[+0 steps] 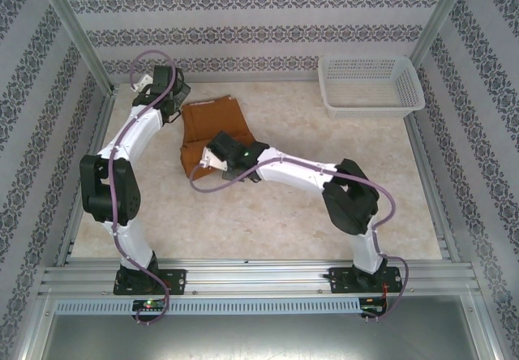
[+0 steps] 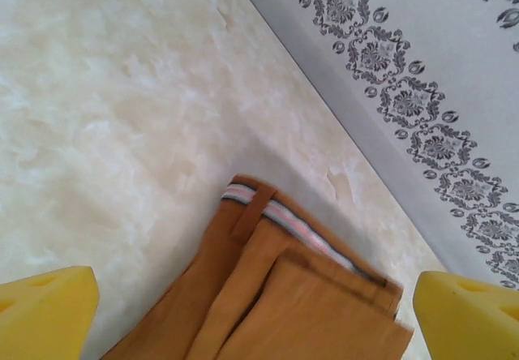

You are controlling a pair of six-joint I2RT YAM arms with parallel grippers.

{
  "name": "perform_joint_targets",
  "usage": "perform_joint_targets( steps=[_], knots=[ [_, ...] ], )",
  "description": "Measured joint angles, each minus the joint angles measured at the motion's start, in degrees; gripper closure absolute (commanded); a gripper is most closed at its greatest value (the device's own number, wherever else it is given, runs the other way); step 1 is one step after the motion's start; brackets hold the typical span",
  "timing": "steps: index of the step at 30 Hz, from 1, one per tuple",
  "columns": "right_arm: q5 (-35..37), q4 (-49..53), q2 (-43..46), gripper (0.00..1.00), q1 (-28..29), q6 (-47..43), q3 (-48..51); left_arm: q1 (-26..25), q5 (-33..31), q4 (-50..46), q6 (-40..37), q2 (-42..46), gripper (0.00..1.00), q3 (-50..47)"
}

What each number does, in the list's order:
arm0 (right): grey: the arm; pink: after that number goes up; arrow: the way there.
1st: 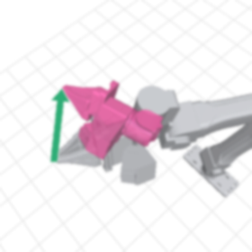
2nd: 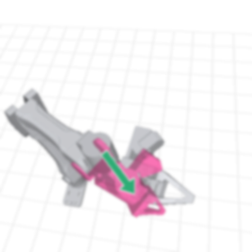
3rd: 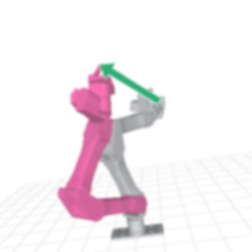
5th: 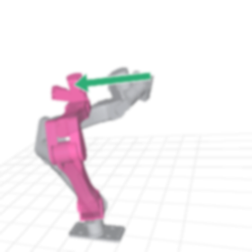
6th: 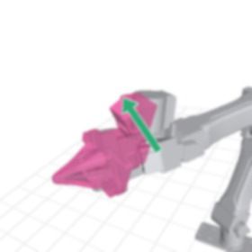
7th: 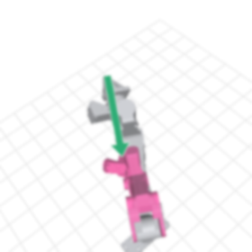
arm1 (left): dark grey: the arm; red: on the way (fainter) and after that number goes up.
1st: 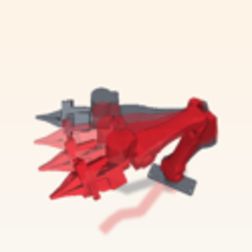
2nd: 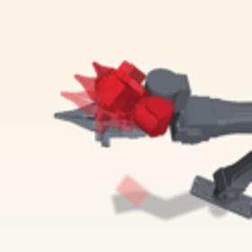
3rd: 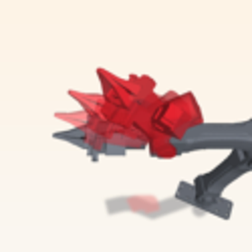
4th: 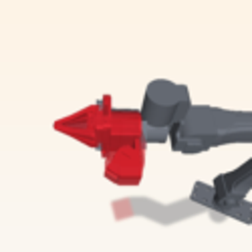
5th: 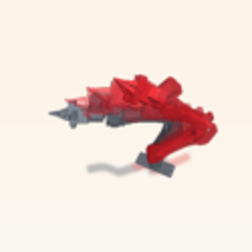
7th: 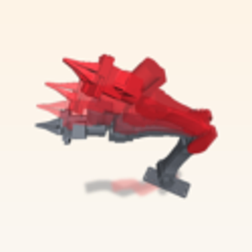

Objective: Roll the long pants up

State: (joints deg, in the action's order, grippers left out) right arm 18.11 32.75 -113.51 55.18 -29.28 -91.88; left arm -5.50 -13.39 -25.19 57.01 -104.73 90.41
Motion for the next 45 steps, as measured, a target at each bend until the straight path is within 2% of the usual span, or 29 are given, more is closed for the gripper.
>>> perform_joint_targets(
  steps=[4, 5, 7, 9, 10, 11, 19, 26, 32, 36, 40, 45],
  knots=[
    [-2.4, 11.1, 2.5, 1.00, 5.0, 2.9, -2.7, 0.0, 1.7, 0.1, 0.0, 0.1, 0.01, -2.1],
    [-3.4, 13.5, 2.5, 1.00, 5.5, 3.5, -3.9, 0.0, 1.9, 0.1, 0.1, 0.1, 0.05, -2.5],
    [-5.9, 19.7, 1.7, 1.00, 5.7, 4.4, -7.8, 0.0, 2.8, 0.1, 0.2, 0.3, 0.28, -3.4],
    [-7.6, 24.8, 0.4, 1.00, 5.0, 5.0, -12.8, 0.0, 3.8, 0.1, 0.5, 0.5, 0.78, -3.8],
    [-8.7, 27.1, -0.6, 1.00, 4.5, 5.1, -15.8, 0.0, 4.4, 0.1, 0.5, 0.5, 0.94, -4.0],
    [-9.8, 28.8, -1.7, 1.00, 3.8, 5.1, -18.4, 0.0, 5.0, 0.2, 0.5, 0.5, 1.00, -4.0],
    [-19.1, 39.5, -16.5, 1.00, -3.0, 4.1, -41.7, 0.0, 7.6, 0.7, 0.9, 0.6, 1.00, -7.0],
    [-26.3, 41.1, -27.9, 1.00, -6.8, 3.9, -51.7, 0.0, 5.3, -1.1, 0.0, 4.2, 1.00, -7.3],
    [-31.5, 40.3, -31.2, 1.00, -8.1, 4.6, -52.9, 0.6, 4.7, -3.7, -1.5, 17.5, 1.00, -7.6],
    [-34.2, 38.8, -31.7, 1.00, -8.6, 5.6, -52.9, -0.4, 7.5, -2.4, 0.7, 30.7, 1.00, -15.2],
    [-36.9, 37.1, -32.6, 1.00, -9.4, 6.7, -52.9, -5.9, 9.9, -1.6, 6.6, 40.6, 1.00, -27.2],
    [-38.5, 36.9, -33.4, 1.00, -10.7, 7.3, -52.8, -12.1, 9.9, 1.0, 14.3, 42.6, 1.00, -37.4]
  ],
)
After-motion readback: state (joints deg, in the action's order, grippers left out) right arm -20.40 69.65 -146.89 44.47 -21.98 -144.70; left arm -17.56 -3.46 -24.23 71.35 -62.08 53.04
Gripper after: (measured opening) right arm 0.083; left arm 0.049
